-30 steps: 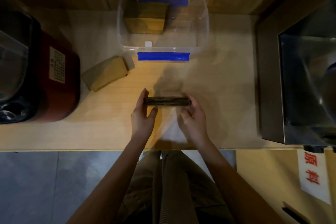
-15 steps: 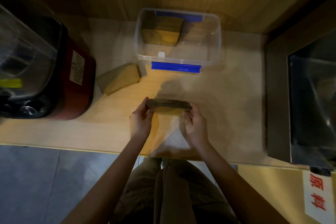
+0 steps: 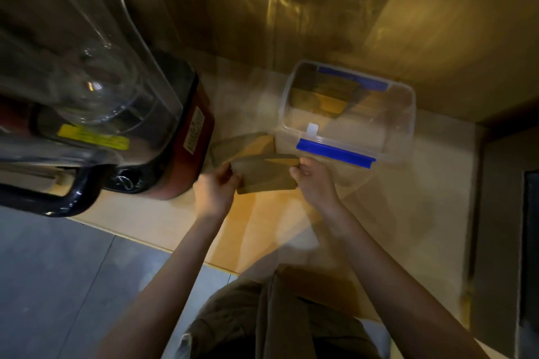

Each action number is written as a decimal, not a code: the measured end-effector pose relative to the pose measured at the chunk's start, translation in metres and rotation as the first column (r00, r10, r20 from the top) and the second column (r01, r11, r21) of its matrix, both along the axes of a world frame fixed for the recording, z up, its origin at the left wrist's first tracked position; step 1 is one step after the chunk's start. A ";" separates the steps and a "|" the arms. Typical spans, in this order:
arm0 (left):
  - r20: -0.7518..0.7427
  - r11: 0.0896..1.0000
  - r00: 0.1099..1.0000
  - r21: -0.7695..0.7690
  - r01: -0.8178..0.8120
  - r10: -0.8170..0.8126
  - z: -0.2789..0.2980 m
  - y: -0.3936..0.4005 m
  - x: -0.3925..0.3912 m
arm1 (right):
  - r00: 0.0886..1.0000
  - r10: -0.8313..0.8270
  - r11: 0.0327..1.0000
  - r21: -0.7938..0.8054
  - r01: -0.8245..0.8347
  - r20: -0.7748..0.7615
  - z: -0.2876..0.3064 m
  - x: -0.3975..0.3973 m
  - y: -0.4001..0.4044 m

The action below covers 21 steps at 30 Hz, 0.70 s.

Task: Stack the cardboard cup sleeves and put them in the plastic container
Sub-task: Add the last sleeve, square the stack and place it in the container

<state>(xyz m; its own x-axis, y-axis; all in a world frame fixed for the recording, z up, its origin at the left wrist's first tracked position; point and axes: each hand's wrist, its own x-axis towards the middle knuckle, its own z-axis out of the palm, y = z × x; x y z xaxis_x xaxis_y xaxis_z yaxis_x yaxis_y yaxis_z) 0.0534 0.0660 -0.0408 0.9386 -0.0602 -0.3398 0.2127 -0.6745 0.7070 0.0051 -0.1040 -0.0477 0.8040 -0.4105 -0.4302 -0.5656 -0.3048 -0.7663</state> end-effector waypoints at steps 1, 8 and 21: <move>0.002 0.999 0.999 -0.011 -0.044 0.044 0.000 0.000 0.003 | 1.000 -0.020 1.000 0.002 0.020 0.010 0.001 0.009 0.002; -0.016 0.948 0.951 -0.081 -0.309 0.309 -0.012 -0.009 0.022 | 0.977 -0.207 0.978 0.001 0.207 0.046 -0.004 0.050 0.022; -0.112 0.893 0.895 -0.092 -0.441 0.431 -0.046 -0.019 0.027 | 0.975 -0.219 0.969 -0.109 0.221 0.025 -0.031 0.065 0.041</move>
